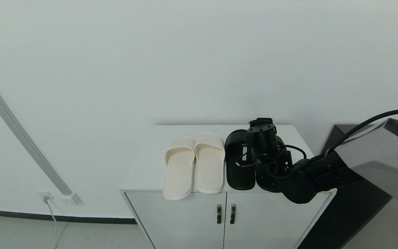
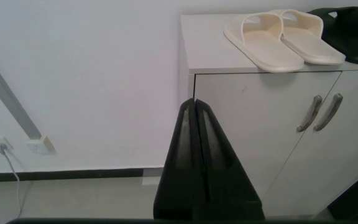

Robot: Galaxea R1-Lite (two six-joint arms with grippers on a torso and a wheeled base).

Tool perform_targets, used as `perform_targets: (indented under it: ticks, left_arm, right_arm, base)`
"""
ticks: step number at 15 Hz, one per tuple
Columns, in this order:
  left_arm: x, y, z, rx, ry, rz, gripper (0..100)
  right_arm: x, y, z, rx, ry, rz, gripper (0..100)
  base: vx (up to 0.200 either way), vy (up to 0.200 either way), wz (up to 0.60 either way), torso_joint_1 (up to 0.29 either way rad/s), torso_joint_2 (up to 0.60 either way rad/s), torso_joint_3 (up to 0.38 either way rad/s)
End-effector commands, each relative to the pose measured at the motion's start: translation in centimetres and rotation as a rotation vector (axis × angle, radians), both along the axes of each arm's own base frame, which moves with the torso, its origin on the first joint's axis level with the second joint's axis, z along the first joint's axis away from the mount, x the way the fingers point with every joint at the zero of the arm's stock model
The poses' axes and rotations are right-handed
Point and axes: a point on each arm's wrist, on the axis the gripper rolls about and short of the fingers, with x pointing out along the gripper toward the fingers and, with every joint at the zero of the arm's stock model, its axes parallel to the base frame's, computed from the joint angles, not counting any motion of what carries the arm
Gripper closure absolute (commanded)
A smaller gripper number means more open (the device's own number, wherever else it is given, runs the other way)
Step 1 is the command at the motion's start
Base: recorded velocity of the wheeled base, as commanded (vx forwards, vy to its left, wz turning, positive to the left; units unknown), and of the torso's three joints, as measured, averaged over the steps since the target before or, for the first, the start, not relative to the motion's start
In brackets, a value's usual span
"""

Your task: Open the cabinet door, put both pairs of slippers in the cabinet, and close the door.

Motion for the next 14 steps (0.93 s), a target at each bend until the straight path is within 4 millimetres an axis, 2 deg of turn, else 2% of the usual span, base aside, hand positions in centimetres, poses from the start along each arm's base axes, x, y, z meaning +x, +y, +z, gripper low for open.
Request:
perform_targets:
  ticks: [1,8,10,14]
  left_arm:
    - [0.0,0.0,0.0,0.000,0.003,0.001,100]
    - [0.0,0.0,0.0,0.000,0.001,-0.001,100]
    - [0.0,0.0,0.0,0.000,0.003,0.001,100]
    - [0.0,0.0,0.0,0.000,0.000,0.001,100]
  right_arm:
    - [0.0,0.0,0.1,0.001,-0.002,0.000,100]
    - [-0.2,-0.2,-0.1,-0.002,0.007,-0.001,100]
    - [-0.6,-0.4,0.4,0.002,0.001,-0.001,100]
    - [-3.5,-2.5,4.6,-0.010,-0.044,0.055,100]
  base:
    - [0.000,0.000,0.00,0.000,0.00,0.000]
    - [0.000,0.000,0.00,0.000,0.00,0.000]
    - [0.000,0.000,0.00,0.000,0.00,0.000]
    - [0.000,0.000,0.00,0.000,0.00,0.000]
